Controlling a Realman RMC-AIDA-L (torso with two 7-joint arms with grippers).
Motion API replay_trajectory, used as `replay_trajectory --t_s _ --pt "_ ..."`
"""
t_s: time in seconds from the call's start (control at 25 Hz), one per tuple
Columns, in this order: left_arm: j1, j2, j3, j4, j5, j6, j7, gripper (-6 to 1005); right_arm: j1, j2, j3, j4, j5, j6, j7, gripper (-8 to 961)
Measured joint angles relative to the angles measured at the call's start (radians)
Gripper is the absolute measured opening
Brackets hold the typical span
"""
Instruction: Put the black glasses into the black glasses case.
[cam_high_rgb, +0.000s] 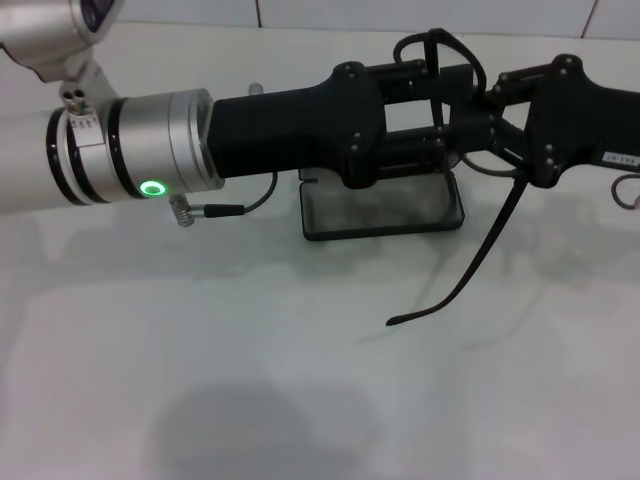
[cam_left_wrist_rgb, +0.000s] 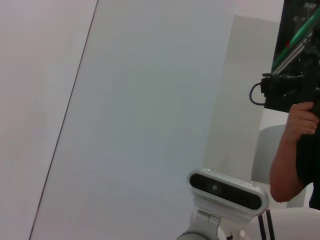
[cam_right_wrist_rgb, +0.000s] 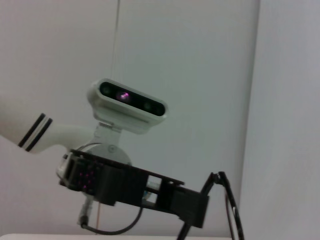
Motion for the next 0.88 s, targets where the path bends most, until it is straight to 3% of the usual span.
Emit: replay_trajectory --t_s 0.68,0.88 --pt "0.003 -0.016 0.000 0.007 0.003 0.005 0.005 636 0.006 -0.001 0.009 0.046 0.022 -0.008 -0.005 97" --pt "0.002 -0.017 0.000 0.025 -0.001 0.013 0.006 636 0.008 -0.003 0.062 0.072 0.024 -0.003 -0.002 97"
